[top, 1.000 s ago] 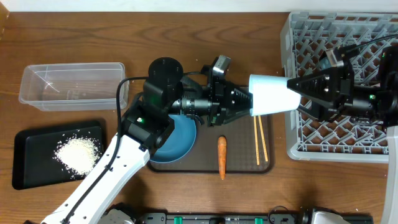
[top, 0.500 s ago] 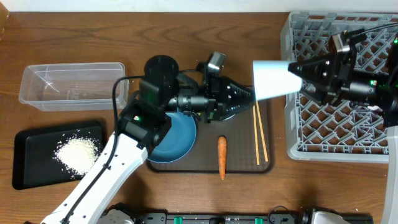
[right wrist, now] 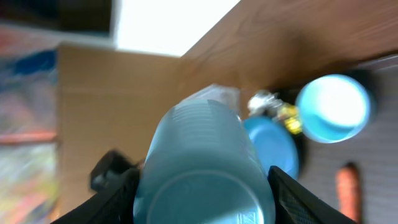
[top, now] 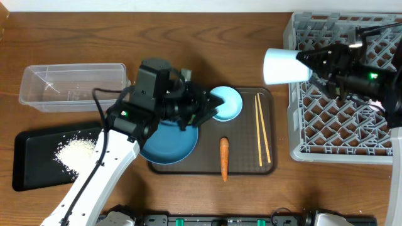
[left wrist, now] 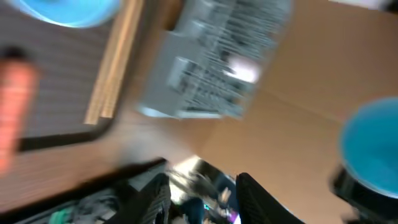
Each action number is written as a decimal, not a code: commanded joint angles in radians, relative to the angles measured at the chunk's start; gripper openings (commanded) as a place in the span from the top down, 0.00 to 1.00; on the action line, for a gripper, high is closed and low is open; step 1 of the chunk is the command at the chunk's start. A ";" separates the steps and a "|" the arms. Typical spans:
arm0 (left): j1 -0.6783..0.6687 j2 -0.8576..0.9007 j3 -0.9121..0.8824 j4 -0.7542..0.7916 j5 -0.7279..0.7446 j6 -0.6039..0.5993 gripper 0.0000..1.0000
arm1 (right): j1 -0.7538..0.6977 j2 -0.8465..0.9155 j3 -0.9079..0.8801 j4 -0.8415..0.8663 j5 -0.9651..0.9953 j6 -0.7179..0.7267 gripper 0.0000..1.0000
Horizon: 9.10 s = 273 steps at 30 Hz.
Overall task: Sort waste into correct bins and load items into the dishwasher rack
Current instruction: 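Carry the light-blue cup into the dish rack with the right gripper, then open the right gripper and lift it out of the rack, then move the right gripper down over the wooden chopsticks on the tray, then grasp one wooden chopstick with the right gripper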
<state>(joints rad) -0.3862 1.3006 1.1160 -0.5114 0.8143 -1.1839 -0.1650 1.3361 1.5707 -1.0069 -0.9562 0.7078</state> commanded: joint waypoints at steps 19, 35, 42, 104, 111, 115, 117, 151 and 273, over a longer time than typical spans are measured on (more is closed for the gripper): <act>0.003 0.002 0.000 -0.248 -0.266 0.286 0.60 | -0.303 0.135 0.013 -0.154 0.600 -0.193 0.50; 0.003 0.002 0.000 -0.260 -0.266 0.286 0.60 | -0.351 0.374 0.013 -0.149 0.930 -0.178 0.49; 0.003 0.002 0.000 -0.260 -0.274 0.287 0.59 | -0.341 0.481 0.013 -0.094 0.960 -0.187 0.49; -0.104 0.013 0.000 -0.311 -0.398 0.342 0.41 | -0.305 0.560 0.142 -0.229 0.797 -0.304 0.98; -0.104 0.013 0.000 -0.315 -0.401 0.342 0.40 | -0.306 0.539 0.143 -0.299 0.611 -0.383 0.99; -0.104 0.013 0.000 -0.322 -0.385 0.382 0.37 | -0.306 0.460 0.144 -0.325 0.463 -0.409 0.99; -0.104 0.013 0.000 -0.324 -0.361 0.424 0.35 | -0.306 0.394 0.144 -0.332 0.375 -0.437 0.99; -0.001 -0.093 0.001 -0.518 -0.544 0.529 0.02 | 0.364 -0.124 -0.257 -0.291 0.560 -0.214 0.01; 0.003 -0.092 0.001 -0.651 -0.689 0.468 0.02 | 0.657 0.418 -0.602 0.437 1.087 -0.129 0.42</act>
<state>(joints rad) -0.3878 1.2083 1.1156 -1.1557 0.1493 -0.7067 0.4831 1.7443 0.9741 -0.5770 0.1078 0.5808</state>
